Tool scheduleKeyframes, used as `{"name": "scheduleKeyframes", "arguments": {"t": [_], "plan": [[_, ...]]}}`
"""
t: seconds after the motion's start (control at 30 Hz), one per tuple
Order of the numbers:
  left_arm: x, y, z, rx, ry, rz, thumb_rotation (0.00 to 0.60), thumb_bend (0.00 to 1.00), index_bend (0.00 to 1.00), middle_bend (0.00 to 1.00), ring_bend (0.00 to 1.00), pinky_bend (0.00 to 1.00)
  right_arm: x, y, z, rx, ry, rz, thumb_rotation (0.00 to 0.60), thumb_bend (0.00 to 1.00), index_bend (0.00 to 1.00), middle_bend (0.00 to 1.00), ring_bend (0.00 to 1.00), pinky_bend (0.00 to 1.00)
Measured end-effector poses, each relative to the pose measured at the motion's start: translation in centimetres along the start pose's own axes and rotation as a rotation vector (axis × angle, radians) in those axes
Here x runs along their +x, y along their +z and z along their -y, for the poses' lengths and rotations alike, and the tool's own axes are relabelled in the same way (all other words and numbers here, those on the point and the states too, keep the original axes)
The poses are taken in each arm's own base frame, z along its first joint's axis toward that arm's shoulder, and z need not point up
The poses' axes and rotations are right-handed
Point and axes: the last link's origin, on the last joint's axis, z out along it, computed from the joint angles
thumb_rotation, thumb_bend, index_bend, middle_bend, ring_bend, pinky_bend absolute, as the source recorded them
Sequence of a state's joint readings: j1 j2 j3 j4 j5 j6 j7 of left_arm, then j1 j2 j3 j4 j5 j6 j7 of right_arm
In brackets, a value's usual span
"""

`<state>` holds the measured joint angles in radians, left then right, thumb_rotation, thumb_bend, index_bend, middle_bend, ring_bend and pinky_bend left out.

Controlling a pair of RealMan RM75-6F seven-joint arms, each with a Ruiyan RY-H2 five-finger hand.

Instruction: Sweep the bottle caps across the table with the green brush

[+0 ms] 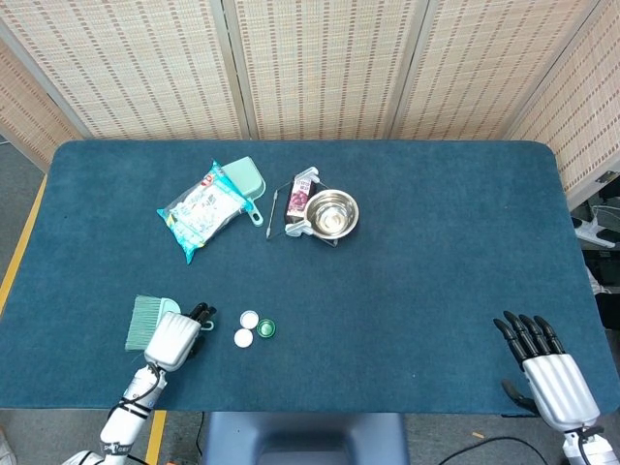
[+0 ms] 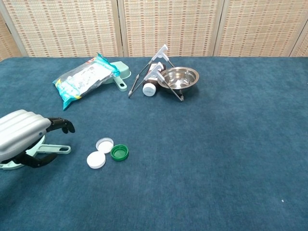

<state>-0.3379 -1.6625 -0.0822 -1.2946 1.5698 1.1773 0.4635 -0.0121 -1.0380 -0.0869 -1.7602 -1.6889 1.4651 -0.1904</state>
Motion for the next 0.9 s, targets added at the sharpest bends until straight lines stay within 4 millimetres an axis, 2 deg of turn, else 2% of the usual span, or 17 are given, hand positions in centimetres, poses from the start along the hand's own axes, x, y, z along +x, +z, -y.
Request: {"name": "scheduleKeyframes", "arguments": {"t": [0.37, 0.53, 0.77, 0.83, 0.9], "plan": [[-1.0, 0.8, 0.7, 0.024, 0.111, 0.031, 0.6, 0.36, 0.34, 0.38, 0.74, 0.86, 0.0, 0.1, 0.0, -0.003, -0.001, 0.006, 0.6, 0.21, 0.0, 0.0, 0.0, 0.0], [-1.5, 1.2, 0.9, 0.033, 0.117, 0.049, 0.6, 0.35, 0.38, 0.44, 0.74, 0.86, 0.0, 0.1, -0.1, -0.007, -0.002, 0.003, 0.6, 0.21, 0.0, 0.0, 0.0, 0.0], [-1.5, 1.4, 0.9, 0.028, 0.132, 0.013, 0.6, 0.38, 0.53, 0.6, 0.76, 0.89, -0.1, 0.1, 0.0, -0.005, -0.004, 0.006, 0.6, 0.21, 0.0, 0.0, 0.0, 0.0], [-1.4, 1.4, 0.9, 0.027, 0.141, -0.004, 0.6, 0.41, 0.58, 0.65, 0.78, 0.9, -0.1, 0.1, 0.0, -0.006, -0.004, 0.005, 0.6, 0.21, 0.0, 0.0, 0.0, 0.0], [-1.4, 1.5, 0.9, 0.026, 0.153, -0.02, 0.6, 0.49, 0.63, 0.7, 0.78, 0.9, -0.1, 0.1, 0.0, -0.006, -0.004, 0.004, 0.6, 0.21, 0.0, 0.0, 0.0, 0.0]]}}
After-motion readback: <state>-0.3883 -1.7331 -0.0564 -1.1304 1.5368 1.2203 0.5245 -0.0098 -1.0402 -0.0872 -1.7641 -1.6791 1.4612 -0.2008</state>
